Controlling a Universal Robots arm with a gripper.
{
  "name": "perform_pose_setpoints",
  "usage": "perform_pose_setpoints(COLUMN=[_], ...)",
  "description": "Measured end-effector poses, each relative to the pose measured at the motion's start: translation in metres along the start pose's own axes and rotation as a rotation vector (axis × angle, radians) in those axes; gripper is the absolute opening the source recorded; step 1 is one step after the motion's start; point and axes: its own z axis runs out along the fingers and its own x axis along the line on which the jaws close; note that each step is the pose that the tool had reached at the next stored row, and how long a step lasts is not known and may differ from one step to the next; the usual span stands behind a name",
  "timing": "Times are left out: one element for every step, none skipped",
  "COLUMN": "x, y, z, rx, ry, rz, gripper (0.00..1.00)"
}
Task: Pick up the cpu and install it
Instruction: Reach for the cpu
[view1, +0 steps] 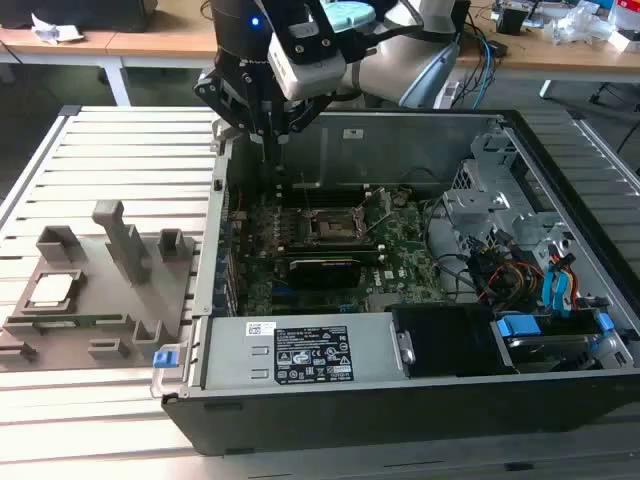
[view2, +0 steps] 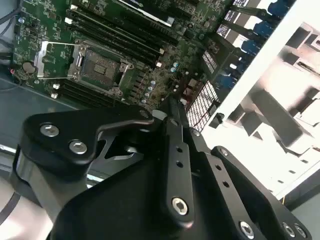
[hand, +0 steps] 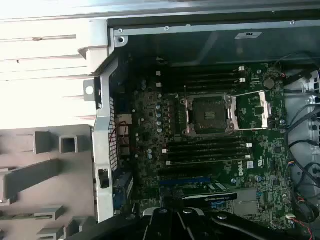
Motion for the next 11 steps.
perform_pose_setpoints(x=[0.0028,0.0107,0.0147,0.019,0.0233,0.0277,0.0333,0.0381,0.0451,0.0522,0.0569], y=[-0.0002,-0.0008,-0.0011,-0.0014,-0.0017,-0.0021,-0.0025,-0.0029,-0.0034,-0.0039,-0.0042], z=[-0.0002,-0.0003,-0.0004,-0.0005,-0.0006,-0.0007,-0.0009,-0.001,-0.0012,-0.0013,-0.0015], rx=[0.0001,0.0001,0.0,0.0,0.0,0.0,0.0001,0.0,0.0,0.0,0.0], ry=[0.0001,0.0,0.0,0.0,-0.0001,0.0,0.0,-0.0001,-0.0001,-0.0001,-0.0001], rz=[0.0,0.0,0.0,0.0,0.0,0.0,0.0,0.0,0.0,0.0,0.0], gripper=[0.11,0.11,0.11,0.11,0.11,0.11,0.11,0.11,0.11,0.11,0.11])
